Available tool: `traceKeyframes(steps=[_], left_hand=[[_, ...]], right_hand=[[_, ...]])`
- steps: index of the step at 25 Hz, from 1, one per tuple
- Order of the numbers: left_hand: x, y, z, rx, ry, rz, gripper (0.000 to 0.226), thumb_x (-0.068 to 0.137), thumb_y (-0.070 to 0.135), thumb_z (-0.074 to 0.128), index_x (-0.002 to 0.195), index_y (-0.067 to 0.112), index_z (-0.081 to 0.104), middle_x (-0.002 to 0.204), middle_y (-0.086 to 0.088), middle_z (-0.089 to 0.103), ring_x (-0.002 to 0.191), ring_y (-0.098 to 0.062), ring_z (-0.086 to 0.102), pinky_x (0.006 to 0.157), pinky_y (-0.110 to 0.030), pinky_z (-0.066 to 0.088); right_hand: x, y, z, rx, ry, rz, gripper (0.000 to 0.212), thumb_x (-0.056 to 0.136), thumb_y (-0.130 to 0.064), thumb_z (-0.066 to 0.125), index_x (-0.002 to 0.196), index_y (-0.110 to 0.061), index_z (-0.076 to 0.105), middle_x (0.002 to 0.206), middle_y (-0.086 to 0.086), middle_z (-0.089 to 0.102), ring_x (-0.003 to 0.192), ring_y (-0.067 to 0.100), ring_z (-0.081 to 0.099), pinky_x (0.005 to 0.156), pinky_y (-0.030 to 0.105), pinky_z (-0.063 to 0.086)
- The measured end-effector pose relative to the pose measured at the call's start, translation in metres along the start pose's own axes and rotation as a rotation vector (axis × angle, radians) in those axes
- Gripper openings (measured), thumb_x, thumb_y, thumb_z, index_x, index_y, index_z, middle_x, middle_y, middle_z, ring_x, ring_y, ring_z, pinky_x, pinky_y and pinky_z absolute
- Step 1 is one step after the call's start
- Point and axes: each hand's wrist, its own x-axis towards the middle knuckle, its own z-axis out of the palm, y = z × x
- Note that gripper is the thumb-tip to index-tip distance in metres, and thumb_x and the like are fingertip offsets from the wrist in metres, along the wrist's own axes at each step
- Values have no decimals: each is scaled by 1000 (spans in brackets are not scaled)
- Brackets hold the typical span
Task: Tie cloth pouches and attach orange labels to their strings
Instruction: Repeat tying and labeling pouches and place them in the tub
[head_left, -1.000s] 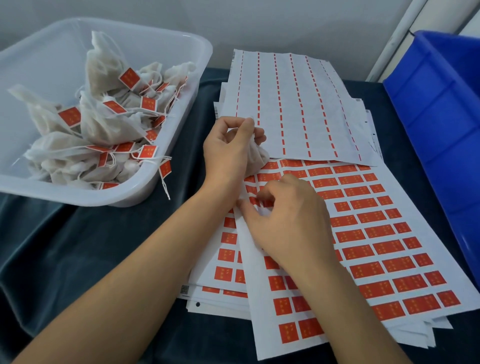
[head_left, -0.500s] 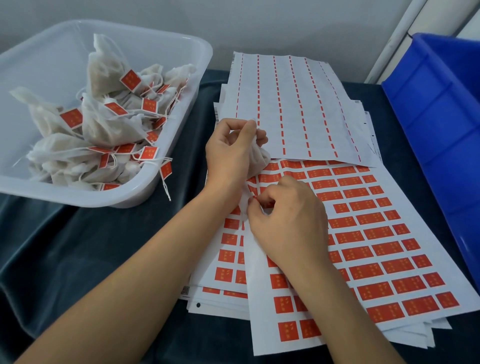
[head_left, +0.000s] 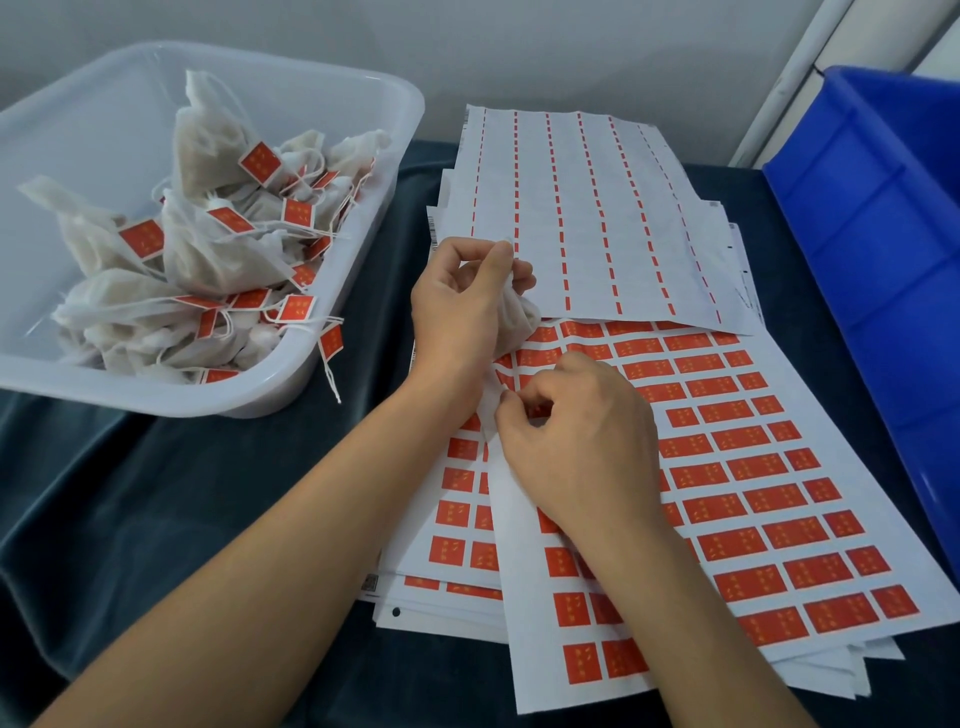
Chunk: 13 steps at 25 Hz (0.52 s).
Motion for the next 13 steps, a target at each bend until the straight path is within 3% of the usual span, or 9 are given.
traceKeyframes(steps=[13], left_hand=[[0,0,0,11,-7,-2,16,104,27,66,108,12,67,93,4,80,90,-13,78,74,-20,62]], right_hand=[[2,0,-2,-31,25,0,32,94,-46,64,66,-31,59,62,-18,48,52,7,49,52,9,28]])
